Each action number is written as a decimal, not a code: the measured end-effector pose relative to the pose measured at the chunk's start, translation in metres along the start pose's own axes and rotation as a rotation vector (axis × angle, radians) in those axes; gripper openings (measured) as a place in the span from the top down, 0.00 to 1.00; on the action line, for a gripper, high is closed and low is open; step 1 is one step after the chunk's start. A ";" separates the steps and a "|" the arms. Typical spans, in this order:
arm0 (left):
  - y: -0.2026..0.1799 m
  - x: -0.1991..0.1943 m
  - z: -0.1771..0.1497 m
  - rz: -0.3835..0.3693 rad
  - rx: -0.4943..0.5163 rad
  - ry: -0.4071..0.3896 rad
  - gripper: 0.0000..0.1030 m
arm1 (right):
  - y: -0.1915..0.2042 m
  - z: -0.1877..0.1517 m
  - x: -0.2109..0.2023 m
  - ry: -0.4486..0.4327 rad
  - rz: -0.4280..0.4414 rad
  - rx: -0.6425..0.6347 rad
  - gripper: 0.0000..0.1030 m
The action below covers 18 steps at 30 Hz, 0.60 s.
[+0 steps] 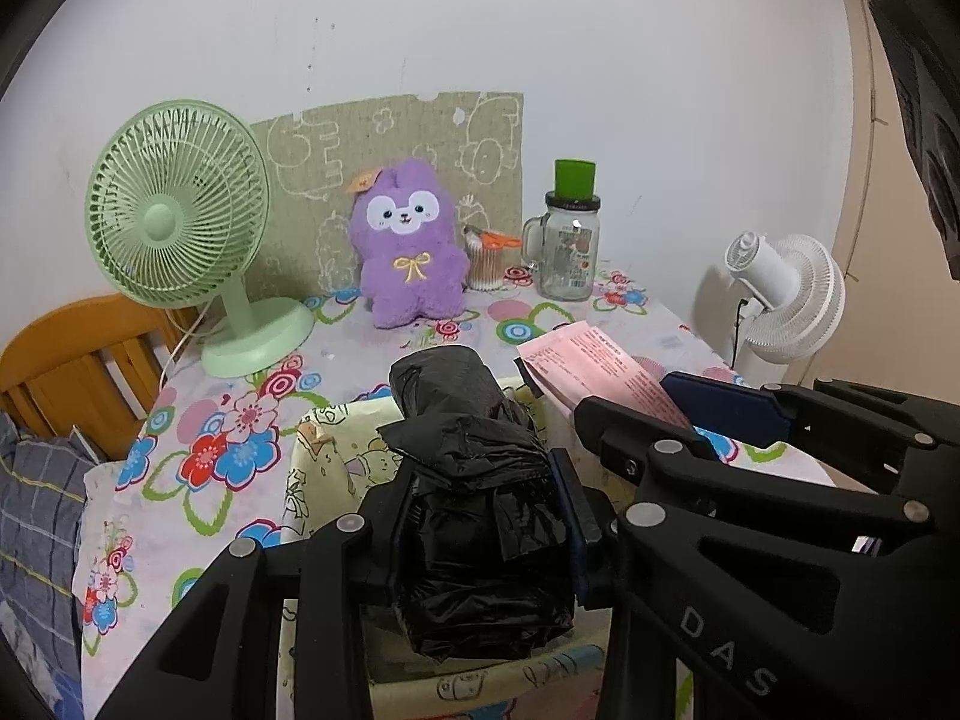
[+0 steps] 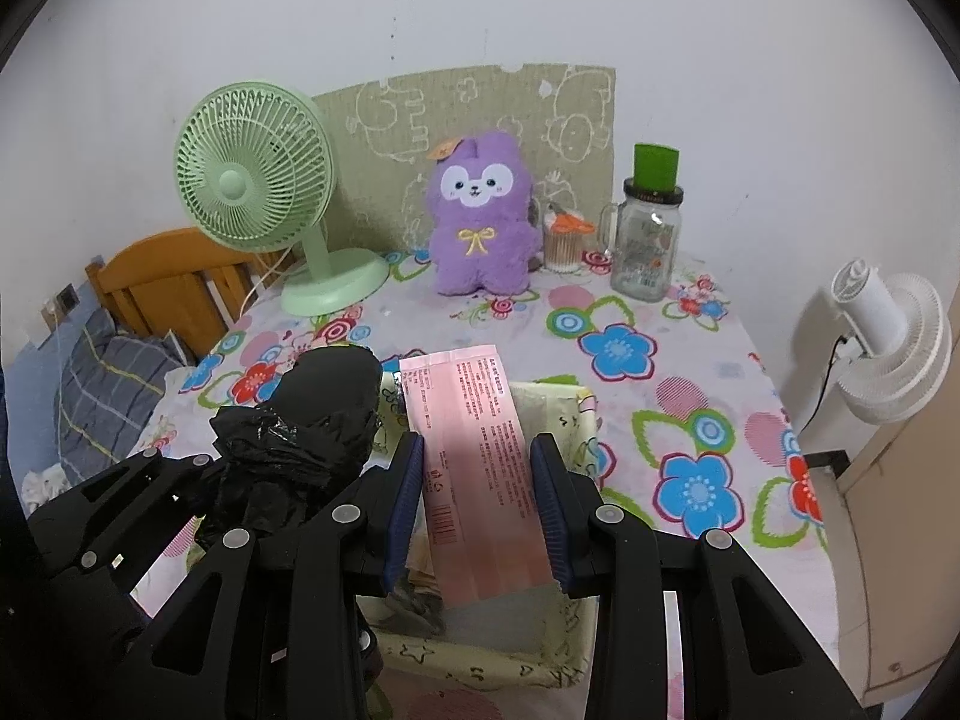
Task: Organize soft objects
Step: 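Carry the pink packet and black bag up over the fabric box with both tools, then lower and release the pink packet with right tool while left tool releases the black bag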
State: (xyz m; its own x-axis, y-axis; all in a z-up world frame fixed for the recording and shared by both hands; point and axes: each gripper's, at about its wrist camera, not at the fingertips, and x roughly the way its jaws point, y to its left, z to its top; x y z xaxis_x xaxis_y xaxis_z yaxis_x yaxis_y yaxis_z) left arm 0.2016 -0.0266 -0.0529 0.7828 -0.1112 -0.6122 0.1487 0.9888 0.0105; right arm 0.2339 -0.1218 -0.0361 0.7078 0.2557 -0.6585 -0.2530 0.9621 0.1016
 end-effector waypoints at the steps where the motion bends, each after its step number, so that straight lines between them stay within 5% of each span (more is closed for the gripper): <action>1: 0.001 0.002 0.000 0.000 -0.001 0.005 0.61 | 0.000 0.000 0.003 0.006 0.002 0.000 0.62; 6: 0.005 0.015 -0.003 -0.010 -0.004 0.040 0.59 | 0.001 0.000 0.014 0.028 0.012 0.002 0.62; 13: 0.011 0.021 -0.006 0.004 -0.011 0.059 0.30 | 0.005 0.000 0.027 0.052 0.033 -0.005 0.62; 18: 0.015 0.023 -0.008 0.021 -0.009 0.068 0.23 | 0.008 0.000 0.035 0.064 0.041 -0.006 0.62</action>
State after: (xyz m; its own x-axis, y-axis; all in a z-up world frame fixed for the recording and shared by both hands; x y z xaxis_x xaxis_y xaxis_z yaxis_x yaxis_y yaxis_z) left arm 0.2171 -0.0134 -0.0735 0.7425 -0.0837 -0.6646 0.1268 0.9918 0.0168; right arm 0.2568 -0.1046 -0.0585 0.6528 0.2884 -0.7005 -0.2853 0.9502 0.1253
